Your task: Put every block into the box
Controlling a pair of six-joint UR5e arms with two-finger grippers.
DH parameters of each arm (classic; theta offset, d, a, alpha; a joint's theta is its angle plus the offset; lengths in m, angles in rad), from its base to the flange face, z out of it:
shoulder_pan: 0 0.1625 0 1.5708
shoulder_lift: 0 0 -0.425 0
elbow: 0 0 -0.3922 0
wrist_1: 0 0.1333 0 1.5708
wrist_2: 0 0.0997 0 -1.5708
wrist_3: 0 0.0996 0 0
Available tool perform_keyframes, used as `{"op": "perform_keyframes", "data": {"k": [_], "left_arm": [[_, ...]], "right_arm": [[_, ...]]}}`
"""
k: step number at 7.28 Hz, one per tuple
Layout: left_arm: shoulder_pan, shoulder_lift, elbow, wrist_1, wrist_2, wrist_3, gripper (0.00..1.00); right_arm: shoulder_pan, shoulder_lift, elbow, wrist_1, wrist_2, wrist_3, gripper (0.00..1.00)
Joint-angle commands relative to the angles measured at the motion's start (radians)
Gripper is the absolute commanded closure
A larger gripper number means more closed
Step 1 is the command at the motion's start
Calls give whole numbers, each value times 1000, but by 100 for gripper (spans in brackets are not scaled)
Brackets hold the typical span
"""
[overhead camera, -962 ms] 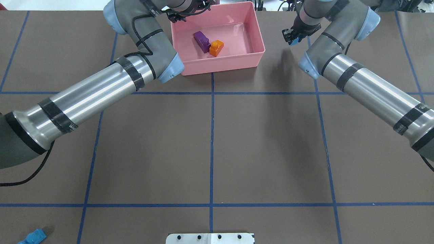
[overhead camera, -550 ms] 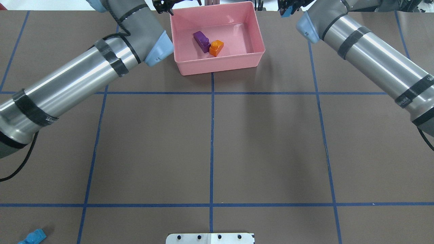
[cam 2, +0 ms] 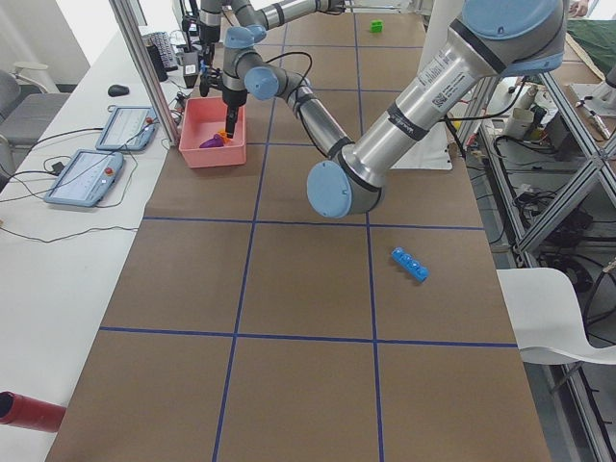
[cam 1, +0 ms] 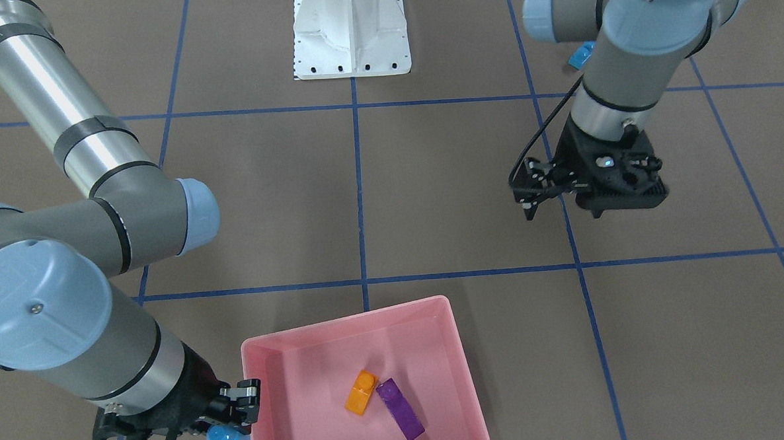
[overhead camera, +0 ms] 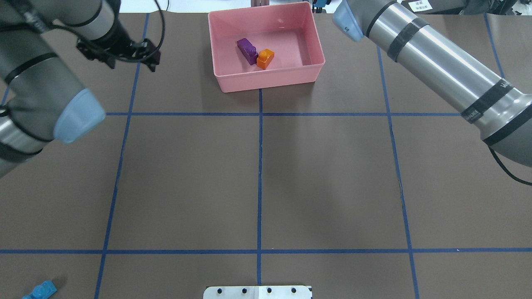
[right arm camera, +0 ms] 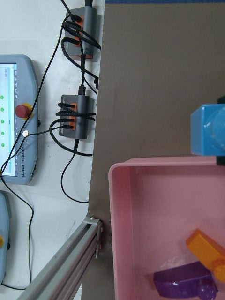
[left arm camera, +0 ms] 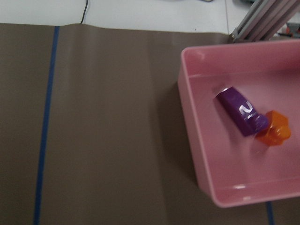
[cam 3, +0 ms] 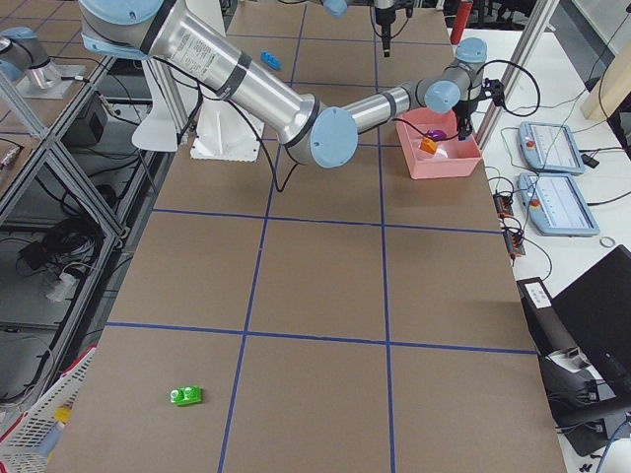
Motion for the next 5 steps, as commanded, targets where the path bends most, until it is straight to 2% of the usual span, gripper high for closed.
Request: {"op": "perform_keyframes", "data": {"k": [1,2,3,4,5], "left_arm": [[0,297,-254,32,-4,97,0],[5,377,-309,28,-10,114,0],[35,454,-360,20,-25,132,0],[119,557,-395,-35,-18,131,0],[156,670,-400,-166,-16,128,0]], "right_arm": [[-95,18,-23,47,-123,25,100],[-138,18,-38,90,-186,77,100],[-156,17,-45,95,-207,88,100],[-167,17,-46,100,-232,88,100],[-167,17,-46,100,-235,89,100]]}}
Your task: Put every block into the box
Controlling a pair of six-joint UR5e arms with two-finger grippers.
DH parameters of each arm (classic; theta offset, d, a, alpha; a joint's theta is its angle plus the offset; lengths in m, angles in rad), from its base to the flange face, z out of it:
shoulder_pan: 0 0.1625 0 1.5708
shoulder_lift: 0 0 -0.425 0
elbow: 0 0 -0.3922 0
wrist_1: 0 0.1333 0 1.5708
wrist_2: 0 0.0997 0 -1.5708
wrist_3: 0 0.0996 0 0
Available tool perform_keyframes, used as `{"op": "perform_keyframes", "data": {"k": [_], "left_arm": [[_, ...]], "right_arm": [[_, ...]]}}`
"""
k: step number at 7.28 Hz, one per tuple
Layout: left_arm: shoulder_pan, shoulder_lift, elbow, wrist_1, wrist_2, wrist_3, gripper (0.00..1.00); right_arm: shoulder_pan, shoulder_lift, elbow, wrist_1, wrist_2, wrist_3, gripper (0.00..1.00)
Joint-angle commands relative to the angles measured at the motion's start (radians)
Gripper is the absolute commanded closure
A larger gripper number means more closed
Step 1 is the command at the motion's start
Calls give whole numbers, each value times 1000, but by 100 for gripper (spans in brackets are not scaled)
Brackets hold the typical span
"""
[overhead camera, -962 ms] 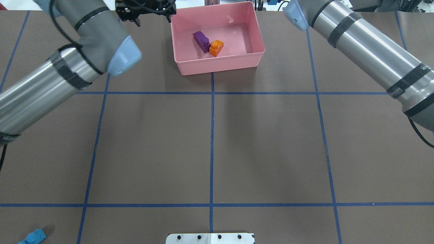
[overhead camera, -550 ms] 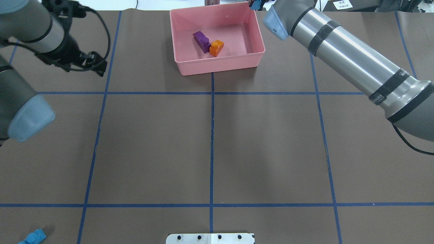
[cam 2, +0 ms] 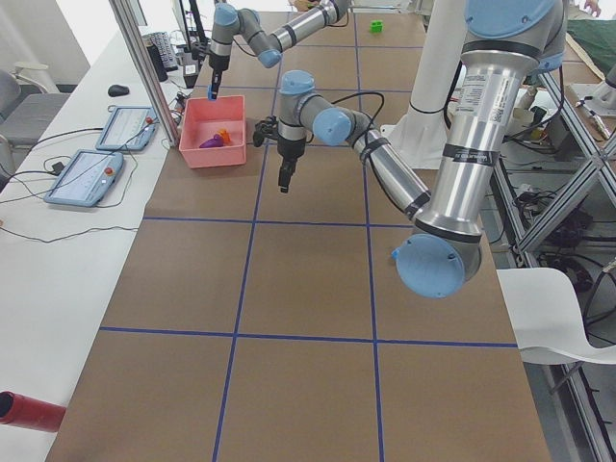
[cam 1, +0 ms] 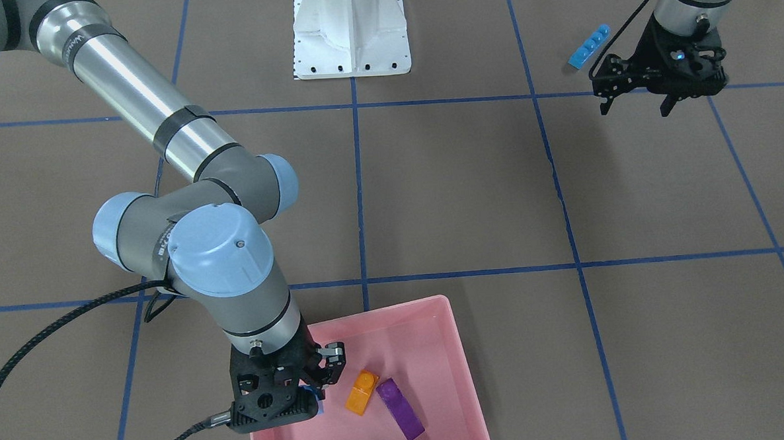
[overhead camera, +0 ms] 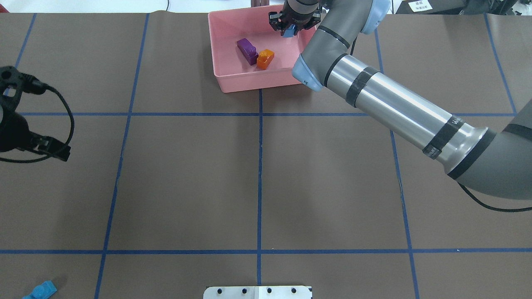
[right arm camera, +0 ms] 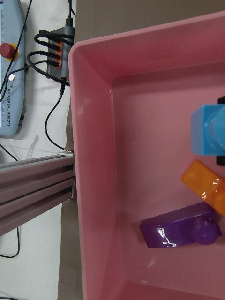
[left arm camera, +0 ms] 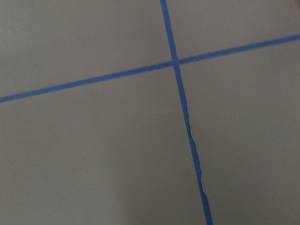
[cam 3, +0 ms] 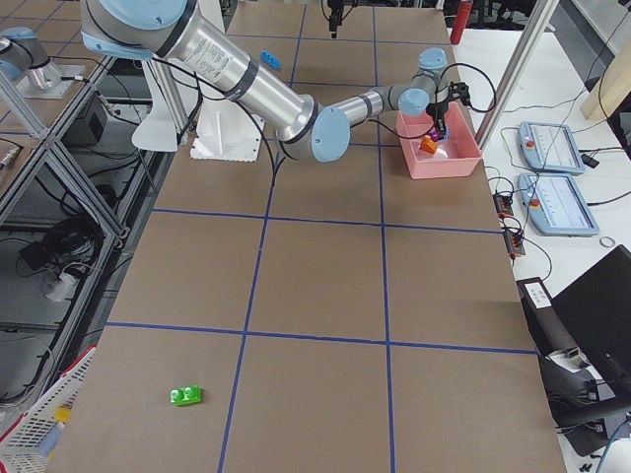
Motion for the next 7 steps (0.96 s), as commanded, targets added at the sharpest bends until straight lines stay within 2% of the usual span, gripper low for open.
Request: {"op": "perform_keyframes", "data": {"k": [1,2,3,4,5,6,7], "left_arm": [[118,260,-24,-265,3,-25,0],[210,336,-24,-388,26,-115,0],[328,385,-24,-452,102,-181,0],[400,431,-22,-507,110,-199,0],[466,500,-22,-564,141,-200,0],[528,581,-18,-664,181,-240,0],[606,620,-13,-713,233,-301,0]], "right_arm": [[-7,0,-2,6,-17,16,82],[-5,0,-2,5,-17,16,8],[2,5,7,1,-14,28,0],[22,15,16,-8,10,43,0],[60,15,36,-55,93,39,0],[100,14,102,-166,183,23,0],[114,11,177,-280,211,17,0]]}}
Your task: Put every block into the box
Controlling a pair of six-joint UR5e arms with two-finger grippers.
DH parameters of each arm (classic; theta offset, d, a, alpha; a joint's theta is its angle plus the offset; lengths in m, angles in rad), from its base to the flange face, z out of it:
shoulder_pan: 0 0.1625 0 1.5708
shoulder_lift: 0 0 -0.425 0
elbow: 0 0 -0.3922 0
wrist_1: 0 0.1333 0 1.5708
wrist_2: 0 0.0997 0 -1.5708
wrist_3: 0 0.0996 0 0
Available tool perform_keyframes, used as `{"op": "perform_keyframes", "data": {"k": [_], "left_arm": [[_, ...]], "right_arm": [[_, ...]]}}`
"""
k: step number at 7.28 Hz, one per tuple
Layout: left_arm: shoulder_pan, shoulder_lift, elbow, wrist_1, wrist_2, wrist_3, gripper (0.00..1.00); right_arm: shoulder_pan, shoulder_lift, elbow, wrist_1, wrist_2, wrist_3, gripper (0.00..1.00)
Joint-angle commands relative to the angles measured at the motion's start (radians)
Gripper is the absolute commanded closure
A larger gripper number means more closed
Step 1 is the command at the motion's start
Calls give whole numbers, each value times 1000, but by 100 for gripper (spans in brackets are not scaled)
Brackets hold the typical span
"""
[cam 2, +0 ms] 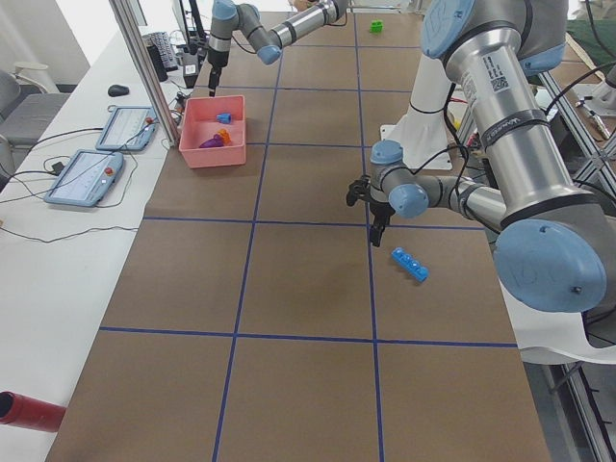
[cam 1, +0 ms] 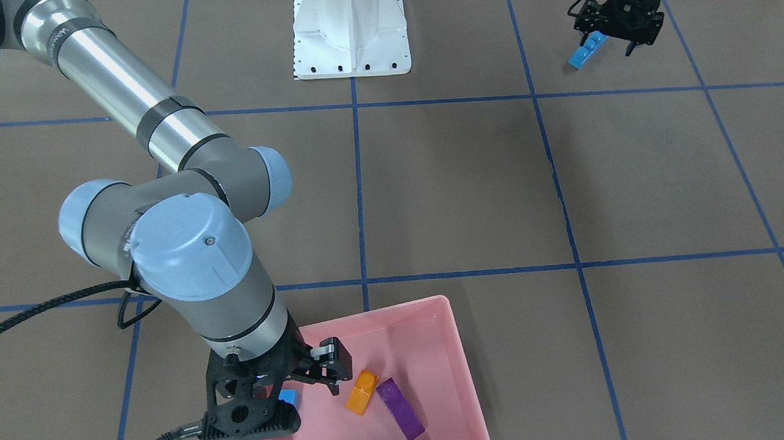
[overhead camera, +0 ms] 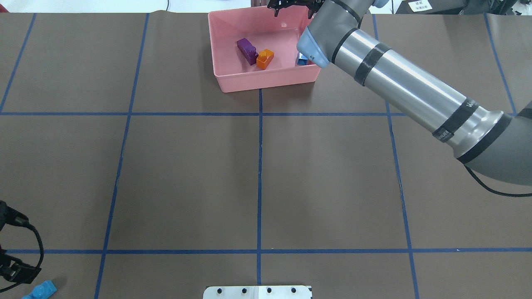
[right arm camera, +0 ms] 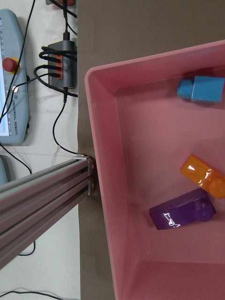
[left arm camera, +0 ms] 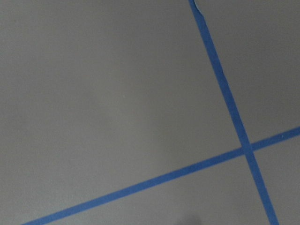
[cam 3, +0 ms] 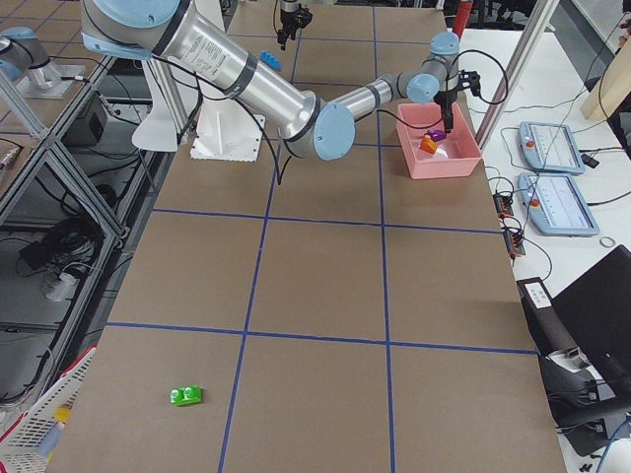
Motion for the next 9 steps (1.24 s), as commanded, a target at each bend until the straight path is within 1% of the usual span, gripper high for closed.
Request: {"op": "perform_keyframes", "data": {"k": [1,2,3,4,6,8,9], "left_arm": [[198,70,8,-83,124,-158,0],[293,69,19,-89,199,-237,0],[335,69,34,-108,224,-268,0],[370,67,53,-126,246,-288,0],[416,55,120,-180,271,-314,0],[438,43,146,-181,284,-317,0],[443,20,168,-181,284,-322,0]], "right_arm": [[38,-5,142,-238,76,-28,0],[47,-14,214,-378,90,-113,0],[52,-39,316,-548,90,-214,0],[74,-85,416,-643,92,-278,0],[104,-219,592,-752,92,-385,0],[122,-315,699,-797,92,-448,0],[142,-358,734,-811,93,-492,0]]}}
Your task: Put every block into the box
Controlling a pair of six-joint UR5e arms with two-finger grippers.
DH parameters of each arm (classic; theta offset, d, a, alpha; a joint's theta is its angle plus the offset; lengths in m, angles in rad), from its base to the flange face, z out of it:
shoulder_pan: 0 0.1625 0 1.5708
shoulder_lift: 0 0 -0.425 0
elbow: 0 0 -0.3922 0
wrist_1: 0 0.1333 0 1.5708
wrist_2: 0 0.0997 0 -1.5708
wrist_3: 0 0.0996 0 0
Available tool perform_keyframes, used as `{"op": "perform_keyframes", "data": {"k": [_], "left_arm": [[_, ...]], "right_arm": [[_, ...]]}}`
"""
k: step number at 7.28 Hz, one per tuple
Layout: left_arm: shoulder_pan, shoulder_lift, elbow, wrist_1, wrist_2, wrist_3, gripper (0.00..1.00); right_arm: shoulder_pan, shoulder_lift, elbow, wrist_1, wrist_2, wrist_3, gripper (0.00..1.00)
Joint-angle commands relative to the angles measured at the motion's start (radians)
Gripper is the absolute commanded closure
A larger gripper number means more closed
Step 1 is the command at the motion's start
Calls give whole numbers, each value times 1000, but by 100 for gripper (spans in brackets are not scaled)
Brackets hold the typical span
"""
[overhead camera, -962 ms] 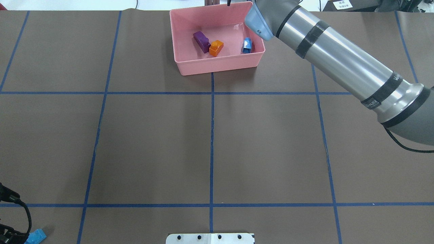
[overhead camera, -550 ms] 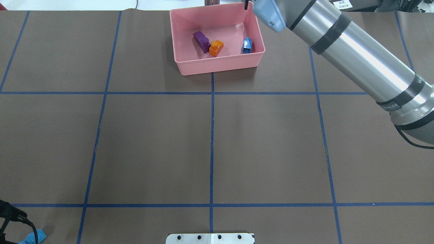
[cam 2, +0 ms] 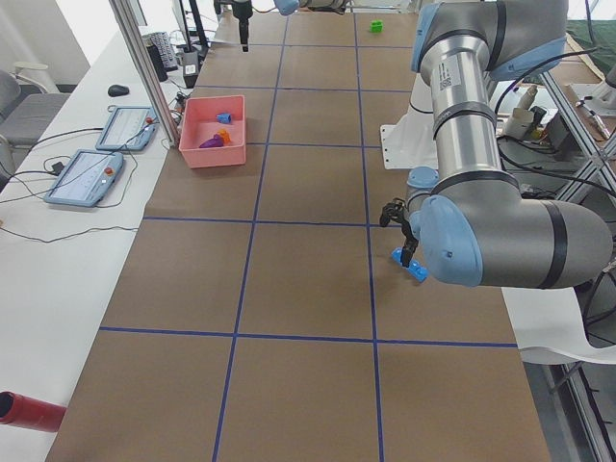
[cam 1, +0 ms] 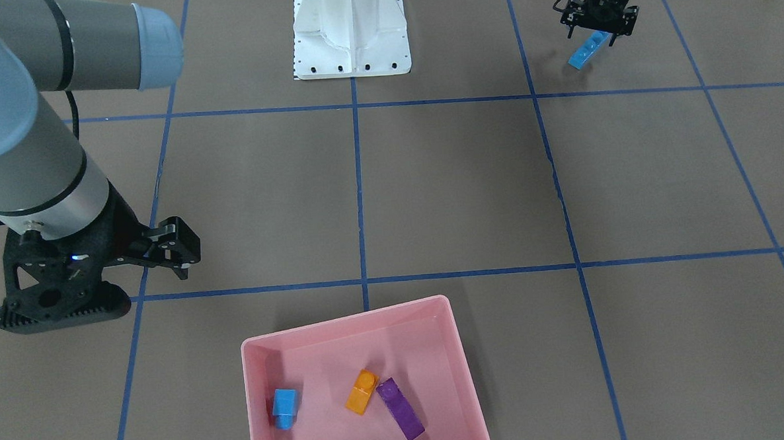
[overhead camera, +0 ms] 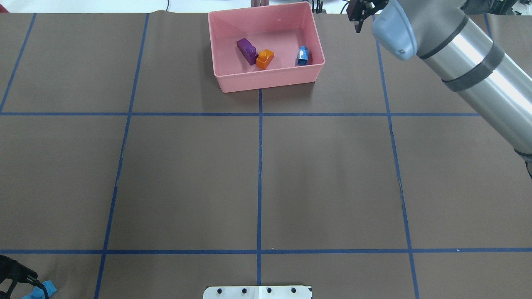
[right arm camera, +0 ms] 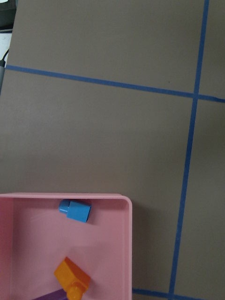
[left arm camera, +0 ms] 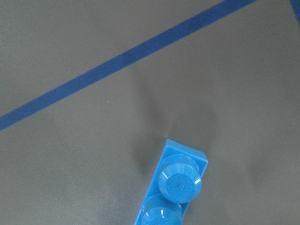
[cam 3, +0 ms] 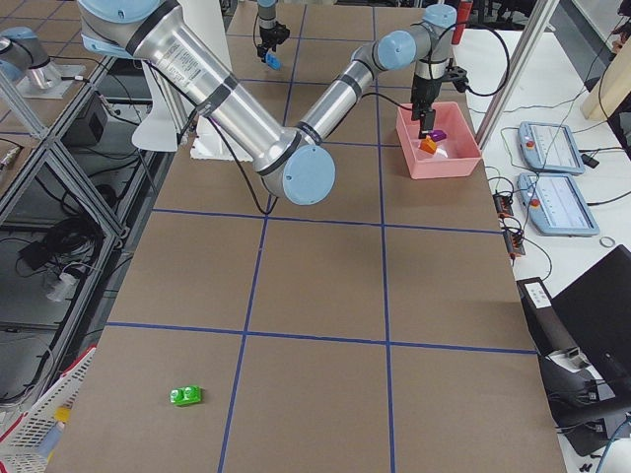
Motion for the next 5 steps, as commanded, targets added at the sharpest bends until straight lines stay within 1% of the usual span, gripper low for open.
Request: {"op": "perform_keyframes", "data": {"k": [1,2,3,4,5], "left_arm": [[19,-25,36,-2,3,-5,6],[20,-25,34,-2,3,-5,27],[23,-23,34,-2,3,-4,59],[25,-20,30,-5,3,-1,100],[26,-17,28,-17,1,-2,100]], "right_arm": [[38,-91,83,-50,1,-122,0],[58,-100,91,-75,1,-170,0],[70,-104,94,-96,1,-201,0],[88,-129,111,-103,1,-239,0],[117,-172,129,-104,1,-306,0]]}}
